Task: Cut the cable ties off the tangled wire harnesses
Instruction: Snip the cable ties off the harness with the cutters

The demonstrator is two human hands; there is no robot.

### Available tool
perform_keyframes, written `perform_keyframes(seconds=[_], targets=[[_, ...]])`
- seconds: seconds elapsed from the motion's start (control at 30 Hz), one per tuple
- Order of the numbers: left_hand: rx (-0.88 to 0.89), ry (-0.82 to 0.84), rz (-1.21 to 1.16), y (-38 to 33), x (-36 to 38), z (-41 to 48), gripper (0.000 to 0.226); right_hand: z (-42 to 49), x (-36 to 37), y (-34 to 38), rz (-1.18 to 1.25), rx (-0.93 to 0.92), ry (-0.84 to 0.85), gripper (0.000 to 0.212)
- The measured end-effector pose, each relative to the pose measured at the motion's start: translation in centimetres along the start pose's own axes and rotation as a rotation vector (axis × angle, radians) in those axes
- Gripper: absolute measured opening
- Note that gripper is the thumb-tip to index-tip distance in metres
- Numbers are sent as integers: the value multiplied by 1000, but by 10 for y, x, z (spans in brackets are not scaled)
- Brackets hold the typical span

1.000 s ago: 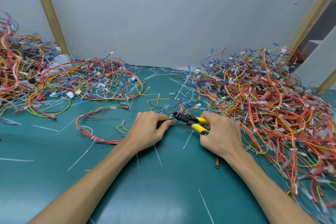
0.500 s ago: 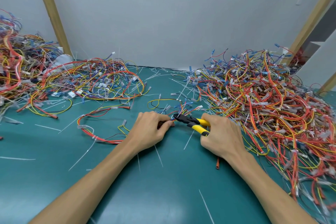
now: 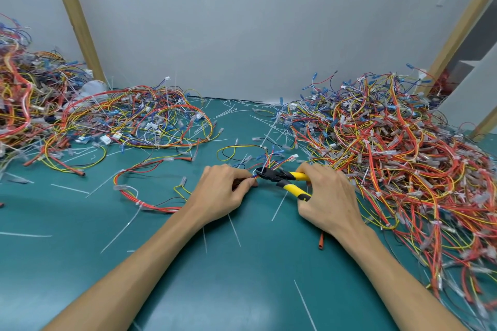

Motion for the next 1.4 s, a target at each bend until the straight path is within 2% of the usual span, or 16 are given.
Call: perform_keyframes(seconds=[0.23,1.4], targets=[[7,-9,-19,0,1,-1,22,0,-1,-2,17,48,79,17],[24,4,2,-2,1,-2,22,-2,-6,1,-26,51,20,19]])
Point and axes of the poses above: each hand's wrist, its own z-axis towards the middle knuckle, its own x-axis out of the palm, y = z × x, the point moved 5 cm from there along z, towards the middle knuckle, and after that the axes turned 15 degrees about -z, right-handed, at the moved point
